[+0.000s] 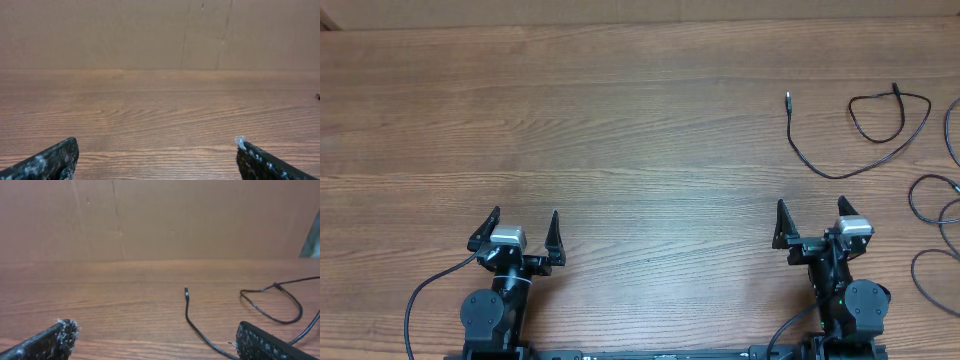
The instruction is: Untangle cables
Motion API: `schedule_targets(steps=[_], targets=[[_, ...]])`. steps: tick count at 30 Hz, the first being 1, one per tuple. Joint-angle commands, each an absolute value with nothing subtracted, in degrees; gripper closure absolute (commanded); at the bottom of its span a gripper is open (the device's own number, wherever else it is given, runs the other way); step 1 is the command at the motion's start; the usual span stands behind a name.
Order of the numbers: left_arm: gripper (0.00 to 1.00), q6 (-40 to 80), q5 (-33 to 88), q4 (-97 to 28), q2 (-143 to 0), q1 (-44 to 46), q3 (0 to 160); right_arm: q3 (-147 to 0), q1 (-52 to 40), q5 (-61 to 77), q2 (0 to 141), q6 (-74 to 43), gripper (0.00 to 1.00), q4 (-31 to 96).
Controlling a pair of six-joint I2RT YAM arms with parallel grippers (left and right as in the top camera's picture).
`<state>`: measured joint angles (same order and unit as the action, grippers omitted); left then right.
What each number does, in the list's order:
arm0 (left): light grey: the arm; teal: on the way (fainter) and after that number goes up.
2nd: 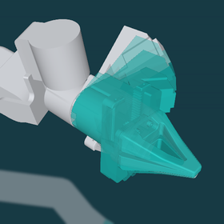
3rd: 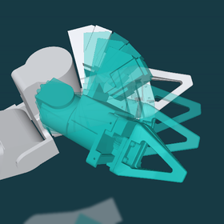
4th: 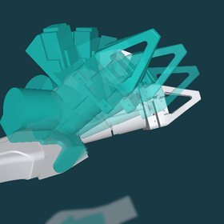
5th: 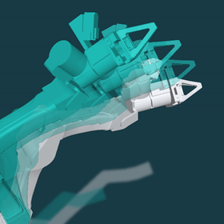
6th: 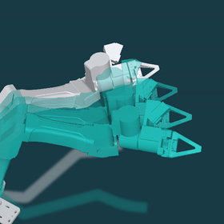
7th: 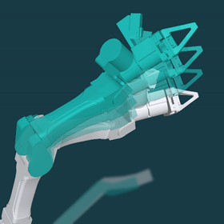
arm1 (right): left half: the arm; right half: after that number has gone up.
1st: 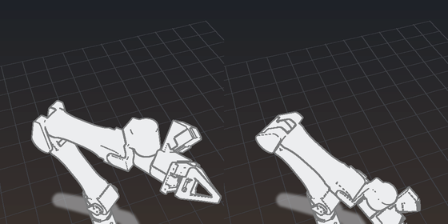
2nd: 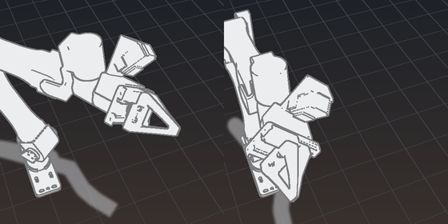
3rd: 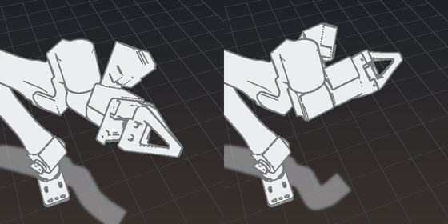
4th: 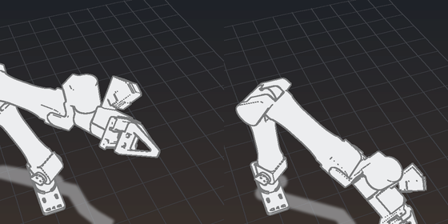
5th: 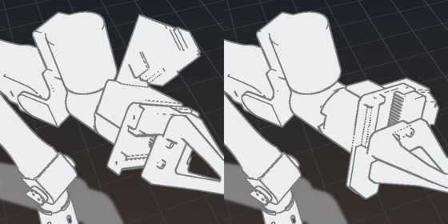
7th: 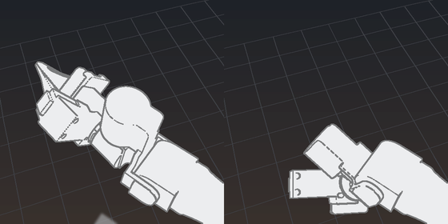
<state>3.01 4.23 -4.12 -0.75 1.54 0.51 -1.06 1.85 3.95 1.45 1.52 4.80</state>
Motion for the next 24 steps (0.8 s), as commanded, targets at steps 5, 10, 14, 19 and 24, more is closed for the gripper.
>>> schedule_targets(steps=[5, 10, 14, 19, 24], targets=[[0.0, 2.6, 4.1, -4.3, -0.3, 1.9, 0.4, -0.5, 1.9, 2.6, 0.1, 1.6, 0.0, 4.7], [0.0, 2.6, 4.1, -4.3, -0.3, 1.9, 0.4, -0.5, 1.9, 2.6, 0.1, 1.6, 0.0, 4.6], [0.0, 2.6, 4.1, -4.3, -0.3, 1.9, 0.4, -0.5, 1.9, 2.7, 0.1, 1.9, 0.0, 1.3], [0.0, 2.6, 4.1, -4.3, -0.3, 1.9, 0.4, -0.5, 1.9, 2.6, 0.1, 2.1, 0.0, -15.3], [0.0, 2.6, 4.1, -4.3, -0.3, 1.9, 0.4, -0.5, 1.5, 2.7, 0.1, 2.0, 0.0, -10.9]])
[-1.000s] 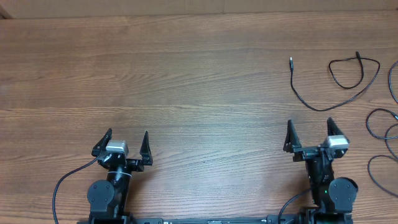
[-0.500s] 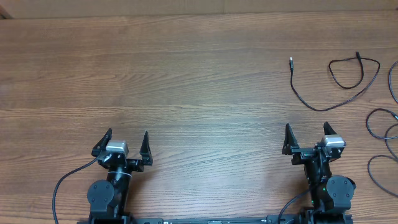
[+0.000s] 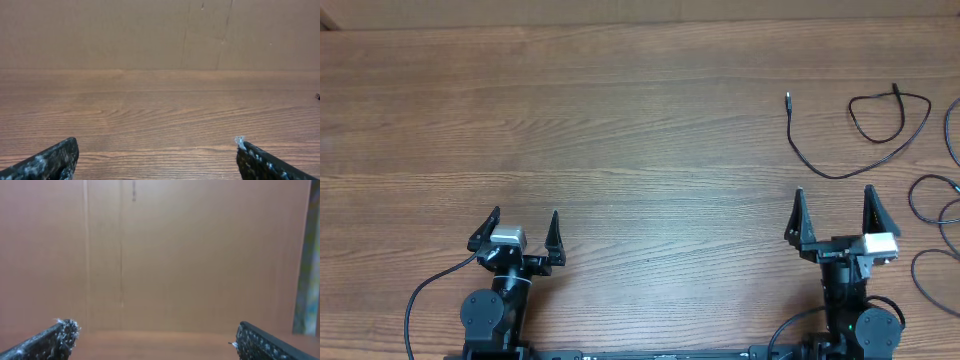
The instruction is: Untangle cables
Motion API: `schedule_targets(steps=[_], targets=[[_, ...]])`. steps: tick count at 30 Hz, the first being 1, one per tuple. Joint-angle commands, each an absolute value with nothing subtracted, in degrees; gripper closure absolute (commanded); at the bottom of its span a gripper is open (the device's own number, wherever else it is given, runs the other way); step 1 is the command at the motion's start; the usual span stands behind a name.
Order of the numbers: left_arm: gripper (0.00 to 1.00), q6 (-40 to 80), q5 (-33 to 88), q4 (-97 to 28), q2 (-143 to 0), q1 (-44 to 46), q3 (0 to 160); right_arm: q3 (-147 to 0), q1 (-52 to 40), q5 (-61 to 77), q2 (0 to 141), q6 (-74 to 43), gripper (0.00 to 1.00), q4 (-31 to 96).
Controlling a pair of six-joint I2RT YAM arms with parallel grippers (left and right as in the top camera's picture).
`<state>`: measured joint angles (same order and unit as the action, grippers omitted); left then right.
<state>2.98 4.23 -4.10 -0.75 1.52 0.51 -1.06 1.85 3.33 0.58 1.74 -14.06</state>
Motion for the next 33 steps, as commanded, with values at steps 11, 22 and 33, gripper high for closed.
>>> schedule_targets(steps=[11, 22, 33], targets=[[0.0, 2.6, 4.1, -4.3, -0.3, 1.9, 0.4, -0.5, -1.3, 2.4, 0.1, 2.0, 0.0, 4.8], [0.0, 2.6, 4.1, -4.3, -0.3, 1.9, 0.4, -0.5, -1.7, 2.5, 0.1, -0.4, 0.0, 4.8], [0.0, 2.6, 4.1, -4.3, -0.3, 1.9, 0.4, -0.5, -1.7, 2.5, 0.1, -0.4, 0.0, 4.7]])
